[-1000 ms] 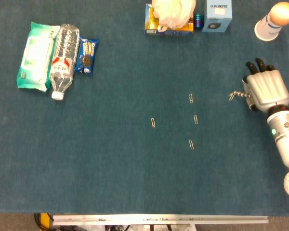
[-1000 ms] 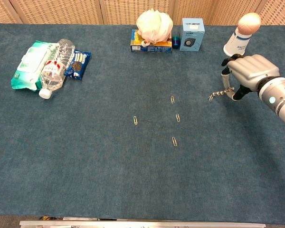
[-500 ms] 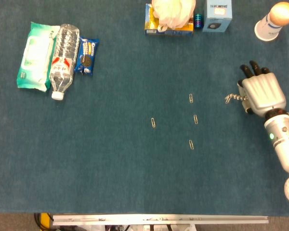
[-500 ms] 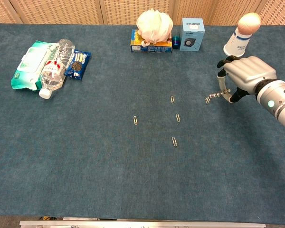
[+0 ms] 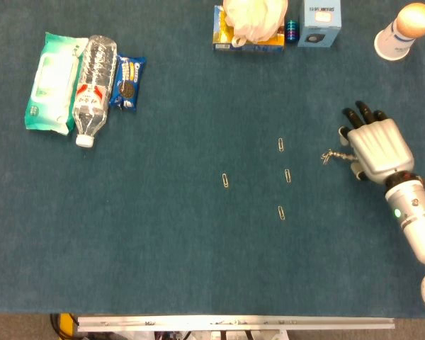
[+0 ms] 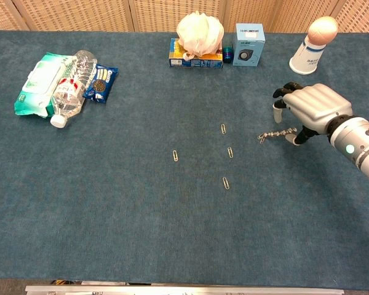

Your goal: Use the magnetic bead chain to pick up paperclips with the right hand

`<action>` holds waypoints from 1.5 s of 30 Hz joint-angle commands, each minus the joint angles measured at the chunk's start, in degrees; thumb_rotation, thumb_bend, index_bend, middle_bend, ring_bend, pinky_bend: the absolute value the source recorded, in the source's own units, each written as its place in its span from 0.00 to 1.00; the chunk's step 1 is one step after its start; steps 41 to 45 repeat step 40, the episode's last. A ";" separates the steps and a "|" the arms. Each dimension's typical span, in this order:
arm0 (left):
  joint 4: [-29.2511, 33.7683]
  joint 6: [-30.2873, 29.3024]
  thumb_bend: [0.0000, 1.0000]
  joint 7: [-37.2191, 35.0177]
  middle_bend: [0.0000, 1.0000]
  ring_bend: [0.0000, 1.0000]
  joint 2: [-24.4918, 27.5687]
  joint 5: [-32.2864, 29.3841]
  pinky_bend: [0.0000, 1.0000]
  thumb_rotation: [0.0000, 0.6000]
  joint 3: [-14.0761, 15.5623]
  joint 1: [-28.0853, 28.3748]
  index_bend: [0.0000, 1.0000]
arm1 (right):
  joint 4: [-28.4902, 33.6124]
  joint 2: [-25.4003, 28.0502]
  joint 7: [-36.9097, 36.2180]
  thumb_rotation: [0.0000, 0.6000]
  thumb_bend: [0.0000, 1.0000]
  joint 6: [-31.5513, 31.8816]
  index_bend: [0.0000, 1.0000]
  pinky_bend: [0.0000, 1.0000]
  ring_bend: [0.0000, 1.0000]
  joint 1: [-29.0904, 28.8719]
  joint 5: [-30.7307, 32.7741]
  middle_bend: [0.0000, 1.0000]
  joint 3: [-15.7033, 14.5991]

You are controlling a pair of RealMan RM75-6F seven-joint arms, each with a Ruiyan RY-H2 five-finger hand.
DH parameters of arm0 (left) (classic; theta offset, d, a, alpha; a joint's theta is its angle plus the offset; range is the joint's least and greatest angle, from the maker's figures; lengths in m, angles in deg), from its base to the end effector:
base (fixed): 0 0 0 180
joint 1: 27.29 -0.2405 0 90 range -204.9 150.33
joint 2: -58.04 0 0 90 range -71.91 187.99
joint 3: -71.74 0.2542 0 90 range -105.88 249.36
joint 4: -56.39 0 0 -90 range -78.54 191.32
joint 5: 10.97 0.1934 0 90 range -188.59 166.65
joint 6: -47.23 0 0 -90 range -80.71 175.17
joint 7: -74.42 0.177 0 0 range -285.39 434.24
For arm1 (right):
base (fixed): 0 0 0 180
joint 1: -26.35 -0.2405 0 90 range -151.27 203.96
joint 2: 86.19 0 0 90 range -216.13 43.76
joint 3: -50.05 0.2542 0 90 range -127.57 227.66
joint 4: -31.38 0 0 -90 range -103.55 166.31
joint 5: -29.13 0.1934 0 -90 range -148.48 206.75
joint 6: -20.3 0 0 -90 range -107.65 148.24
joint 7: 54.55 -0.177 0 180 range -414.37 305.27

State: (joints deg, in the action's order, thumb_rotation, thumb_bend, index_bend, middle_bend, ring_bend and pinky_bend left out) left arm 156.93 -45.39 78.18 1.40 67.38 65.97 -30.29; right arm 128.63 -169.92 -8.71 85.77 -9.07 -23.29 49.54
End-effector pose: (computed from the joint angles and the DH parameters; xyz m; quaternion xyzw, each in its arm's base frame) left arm -0.3166 0.1749 0.2387 -0.5039 -0.3806 -0.3565 0.6886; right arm -0.2098 -0.3028 -0.0014 0.7766 -0.3351 0.1941 0.4968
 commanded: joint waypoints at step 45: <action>0.35 3.00 0.00 5.36 0.45 0.45 -2.29 0.29 0.68 1.00 1.19 1.61 0.61 | -5.53 13.28 -34.35 1.00 0.00 26.04 0.27 0.22 0.05 26.63 -25.25 0.18 -1.07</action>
